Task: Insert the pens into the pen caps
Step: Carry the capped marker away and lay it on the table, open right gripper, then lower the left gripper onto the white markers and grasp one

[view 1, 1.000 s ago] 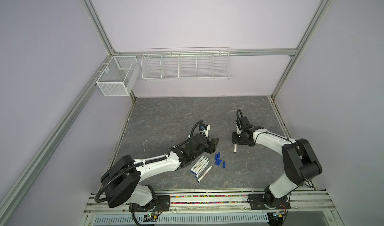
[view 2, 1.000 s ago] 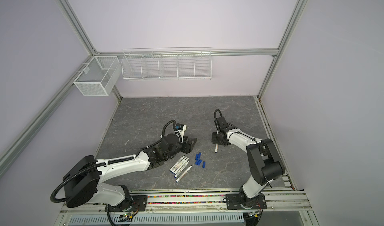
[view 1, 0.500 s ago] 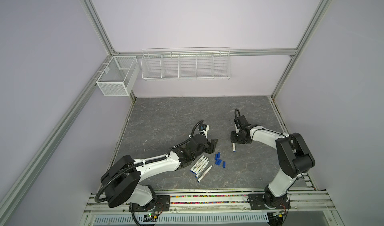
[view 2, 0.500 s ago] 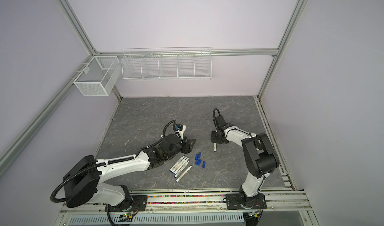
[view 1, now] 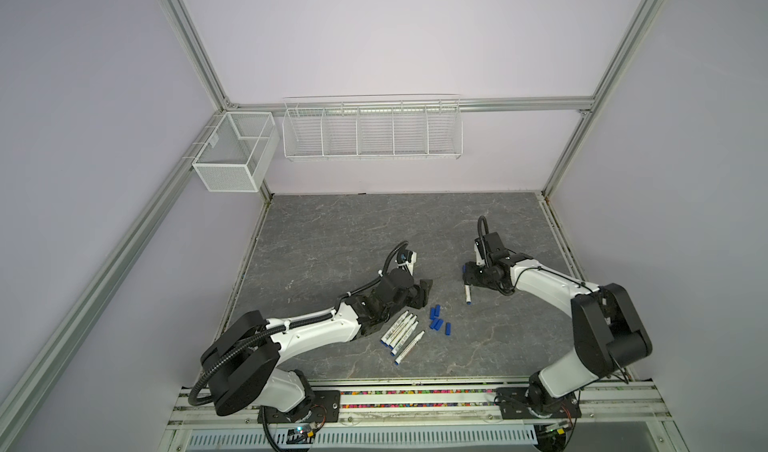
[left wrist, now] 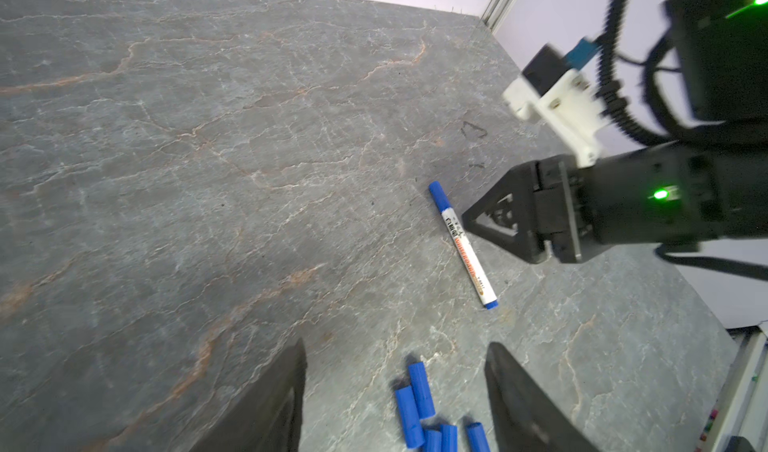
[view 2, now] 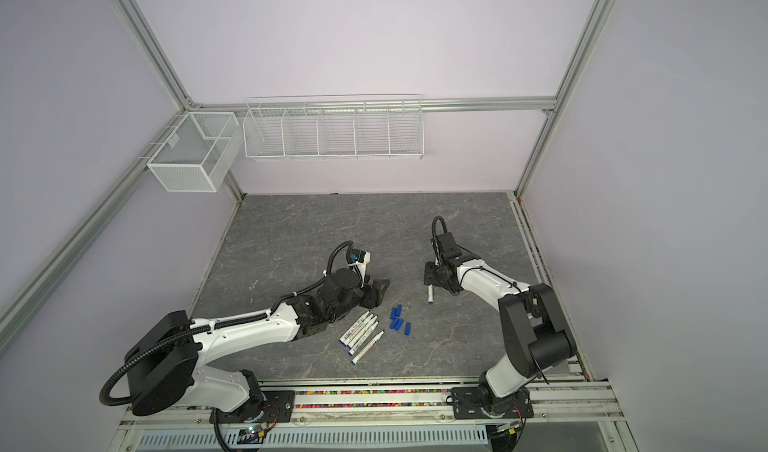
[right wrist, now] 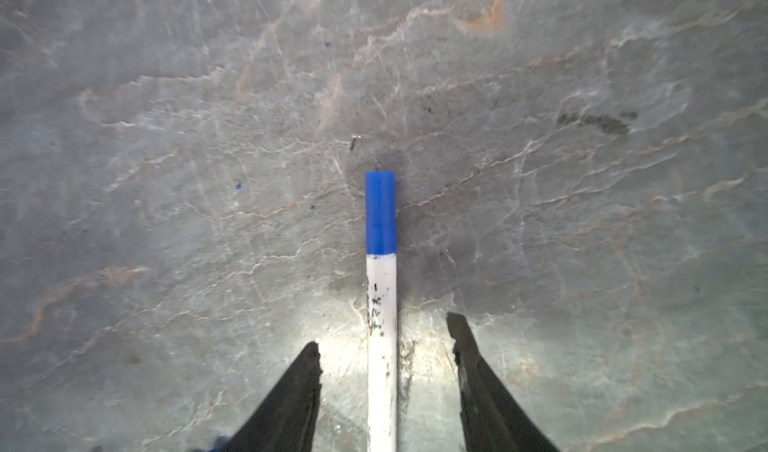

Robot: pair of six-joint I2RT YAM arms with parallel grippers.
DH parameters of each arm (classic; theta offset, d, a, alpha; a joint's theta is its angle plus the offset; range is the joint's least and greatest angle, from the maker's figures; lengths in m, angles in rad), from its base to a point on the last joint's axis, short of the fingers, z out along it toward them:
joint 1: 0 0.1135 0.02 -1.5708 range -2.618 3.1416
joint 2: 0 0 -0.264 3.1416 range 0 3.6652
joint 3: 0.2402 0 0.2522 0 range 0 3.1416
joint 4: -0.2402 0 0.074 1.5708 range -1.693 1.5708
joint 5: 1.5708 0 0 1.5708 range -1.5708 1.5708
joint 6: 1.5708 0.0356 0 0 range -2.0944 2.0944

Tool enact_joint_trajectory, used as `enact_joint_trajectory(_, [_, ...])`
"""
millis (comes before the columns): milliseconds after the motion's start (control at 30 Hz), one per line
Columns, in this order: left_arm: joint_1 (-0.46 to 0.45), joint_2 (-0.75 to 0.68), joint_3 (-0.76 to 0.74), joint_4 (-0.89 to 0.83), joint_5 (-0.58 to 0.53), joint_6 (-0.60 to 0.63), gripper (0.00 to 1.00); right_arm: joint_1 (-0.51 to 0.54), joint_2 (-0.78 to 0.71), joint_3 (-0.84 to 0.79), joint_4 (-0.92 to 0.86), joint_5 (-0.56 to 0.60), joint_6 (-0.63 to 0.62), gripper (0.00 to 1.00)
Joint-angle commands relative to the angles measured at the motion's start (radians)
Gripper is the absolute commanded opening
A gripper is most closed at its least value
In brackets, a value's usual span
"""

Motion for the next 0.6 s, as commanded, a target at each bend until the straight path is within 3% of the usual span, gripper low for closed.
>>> enact_joint_trajectory(0, [-0.004,-0.066,0.001,-0.150,-0.060,0.003,0.68,-0.006,-0.096,-0.024,0.050,0.036,0.007,0.54])
enact_joint_trajectory(267, [-0.003,-0.174,-0.082,-0.440,-0.030,-0.007,0.66,-0.017,-0.147,-0.077,0.067,0.109,-0.020,0.52])
enact_joint_trajectory(567, [-0.003,-0.169,-0.120,-0.521,0.007,-0.067,0.62,-0.038,-0.134,-0.074,0.070,0.080,-0.018,0.50])
